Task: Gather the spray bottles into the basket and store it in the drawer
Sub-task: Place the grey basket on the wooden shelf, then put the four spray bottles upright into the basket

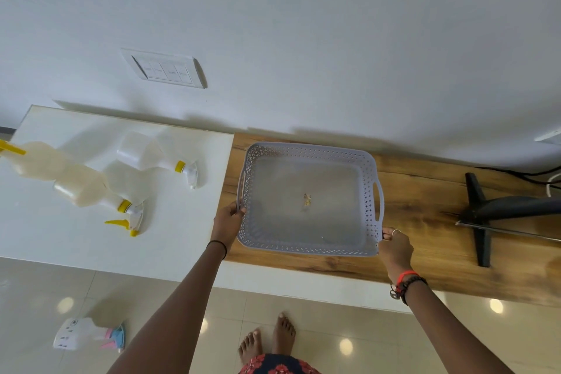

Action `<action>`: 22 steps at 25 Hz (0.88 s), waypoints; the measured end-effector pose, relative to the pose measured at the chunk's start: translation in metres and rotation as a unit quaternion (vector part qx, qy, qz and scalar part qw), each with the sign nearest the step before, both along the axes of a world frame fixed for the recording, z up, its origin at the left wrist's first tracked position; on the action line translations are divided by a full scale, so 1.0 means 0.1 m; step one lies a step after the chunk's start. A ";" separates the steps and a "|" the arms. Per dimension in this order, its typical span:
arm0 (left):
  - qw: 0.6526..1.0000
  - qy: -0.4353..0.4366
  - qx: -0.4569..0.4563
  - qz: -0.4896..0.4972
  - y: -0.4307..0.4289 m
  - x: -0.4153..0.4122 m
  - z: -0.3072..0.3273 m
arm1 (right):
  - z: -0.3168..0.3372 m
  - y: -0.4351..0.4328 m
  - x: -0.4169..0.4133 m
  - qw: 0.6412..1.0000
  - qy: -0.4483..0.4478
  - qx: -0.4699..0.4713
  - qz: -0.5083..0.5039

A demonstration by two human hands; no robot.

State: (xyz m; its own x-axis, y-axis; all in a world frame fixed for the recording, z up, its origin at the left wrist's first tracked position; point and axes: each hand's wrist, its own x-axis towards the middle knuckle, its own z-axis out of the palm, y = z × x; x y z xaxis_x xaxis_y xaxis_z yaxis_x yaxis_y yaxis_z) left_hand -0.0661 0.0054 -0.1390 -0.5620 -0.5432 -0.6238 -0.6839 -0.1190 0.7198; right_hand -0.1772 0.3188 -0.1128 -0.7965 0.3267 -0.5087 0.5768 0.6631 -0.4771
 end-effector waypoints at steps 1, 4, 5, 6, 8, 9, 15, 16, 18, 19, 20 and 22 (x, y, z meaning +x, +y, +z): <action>1.000 0.000 0.005 -0.003 0.00 -0.01 0.00 | 0.01 0.01 0.00 1.000 -0.002 -0.002 0.003; 1.000 -0.002 0.026 -0.012 0.00 -0.03 0.05 | 0.05 0.01 -0.02 1.000 -0.020 -0.009 0.022; 0.999 -0.009 0.031 -0.011 0.00 -0.02 0.07 | 0.09 0.00 -0.03 0.999 -0.026 -0.010 0.020; 0.999 -0.020 0.028 -0.005 0.01 -0.01 0.10 | 0.13 -0.01 -0.04 0.999 -0.026 -0.009 0.016; 0.999 -0.037 -0.009 0.017 0.02 0.04 0.20 | 0.21 -0.03 -0.07 1.000 -0.008 0.008 0.021; 0.998 -0.034 -0.029 0.034 0.02 0.08 0.26 | 0.25 -0.05 -0.08 0.999 0.006 0.023 0.031; 0.979 0.024 -0.100 0.176 -0.09 0.44 0.65 | 0.59 -0.52 -0.07 0.980 0.153 0.049 0.119; 0.974 0.027 -0.108 0.197 -0.15 0.52 0.69 | 0.64 -0.65 -0.05 0.974 0.174 0.046 0.140; 0.964 0.026 -0.121 0.236 -0.28 0.68 0.74 | 0.71 -0.93 0.00 0.965 0.191 0.028 0.177; 0.959 0.022 -0.127 0.251 -0.34 0.76 0.76 | 0.74 -1.07 0.04 0.962 0.189 0.015 0.195; 0.955 0.018 -0.133 0.264 -0.41 0.84 0.78 | 0.75 -1.21 0.07 0.960 0.184 -0.001 0.212; 0.947 0.015 -0.144 0.286 -0.57 0.99 0.81 | 0.77 -1.52 0.18 0.952 0.175 -0.039 0.250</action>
